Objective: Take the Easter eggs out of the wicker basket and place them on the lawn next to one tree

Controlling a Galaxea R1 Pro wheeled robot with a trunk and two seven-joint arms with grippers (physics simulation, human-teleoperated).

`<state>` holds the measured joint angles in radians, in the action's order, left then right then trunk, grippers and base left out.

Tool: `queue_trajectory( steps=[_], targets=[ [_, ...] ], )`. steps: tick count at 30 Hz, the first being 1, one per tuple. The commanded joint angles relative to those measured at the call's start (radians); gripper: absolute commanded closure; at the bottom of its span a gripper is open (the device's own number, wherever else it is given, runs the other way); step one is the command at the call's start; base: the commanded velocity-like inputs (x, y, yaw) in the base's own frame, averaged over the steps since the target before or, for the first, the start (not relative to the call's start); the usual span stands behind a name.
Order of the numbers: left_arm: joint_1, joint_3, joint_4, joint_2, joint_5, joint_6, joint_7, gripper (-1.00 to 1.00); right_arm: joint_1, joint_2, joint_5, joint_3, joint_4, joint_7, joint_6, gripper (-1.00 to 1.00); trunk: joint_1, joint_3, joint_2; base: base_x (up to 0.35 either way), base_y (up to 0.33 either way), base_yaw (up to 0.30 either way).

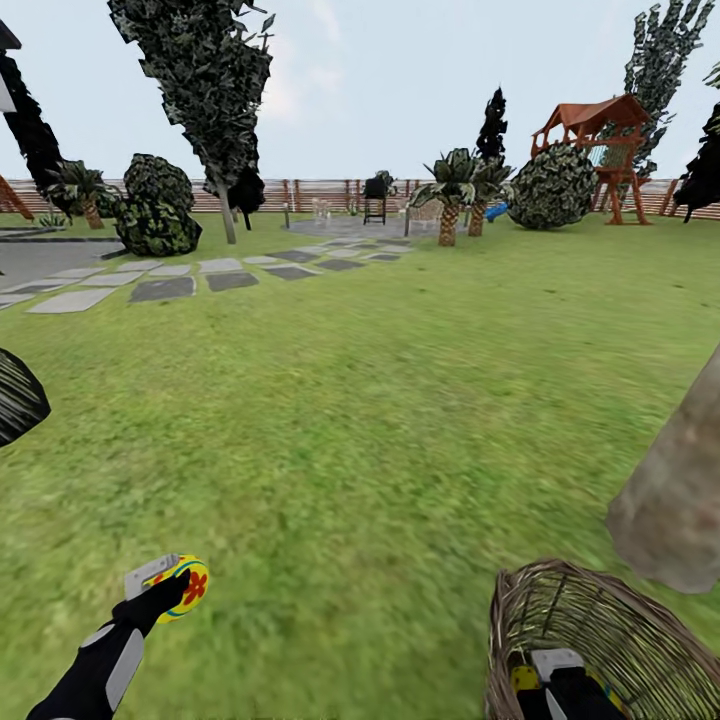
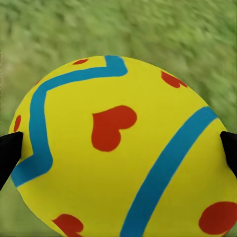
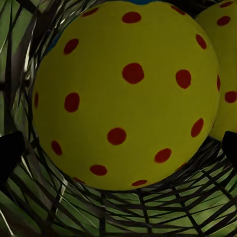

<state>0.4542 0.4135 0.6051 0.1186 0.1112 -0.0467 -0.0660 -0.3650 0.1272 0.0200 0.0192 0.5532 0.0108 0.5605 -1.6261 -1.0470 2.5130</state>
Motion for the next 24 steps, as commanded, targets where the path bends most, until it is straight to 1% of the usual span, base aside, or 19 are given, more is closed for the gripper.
queue_trajectory(
  steps=[1,3,6,10,14,20,24],
  targets=[
    [0.0,0.004,0.001,0.0,0.011,-0.004,-0.007,1.0,0.0,0.0,0.0,0.003,0.002,0.001,0.005,-1.0,0.0,-0.001,0.0,0.0,0.0,0.0],
    [0.0,0.004,0.001,0.0,0.01,-0.005,-0.007,1.0,0.0,0.0,0.0,0.004,0.002,0.001,0.005,-1.0,0.0,-0.001,0.0,0.131,0.0,0.0],
    [0.001,0.002,-0.004,-0.002,0.01,-0.005,-0.007,1.0,0.0,0.0,0.001,0.004,0.001,0.001,0.005,-1.0,0.0,-0.001,0.0,0.295,0.0,0.0],
    [0.0,0.004,-0.004,-0.002,0.01,-0.004,-0.008,1.0,0.0,-0.001,0.003,0.004,0.001,0.001,0.005,-1.0,0.0,-0.001,0.0,0.042,0.0,0.0],
    [0.001,0.004,-0.005,-0.015,0.01,-0.004,-0.008,1.0,0.0,0.0,0.003,0.004,0.001,0.001,0.005,-1.0,-0.002,-0.016,0.001,0.001,0.0,0.0],
    [0.0,0.003,-0.005,-0.016,0.01,-0.004,-0.008,1.0,0.0,0.0,0.0,0.001,0.001,0.001,0.005,-1.0,-0.004,-0.04,0.003,0.0,0.0,0.0],
    [0.001,0.004,-0.005,-0.018,0.01,-0.004,-0.008,1.0,0.0,0.0,0.0,0.001,0.001,0.001,0.005,-1.0,-0.004,-0.04,0.003,0.0,0.0,0.0]
  ],
)
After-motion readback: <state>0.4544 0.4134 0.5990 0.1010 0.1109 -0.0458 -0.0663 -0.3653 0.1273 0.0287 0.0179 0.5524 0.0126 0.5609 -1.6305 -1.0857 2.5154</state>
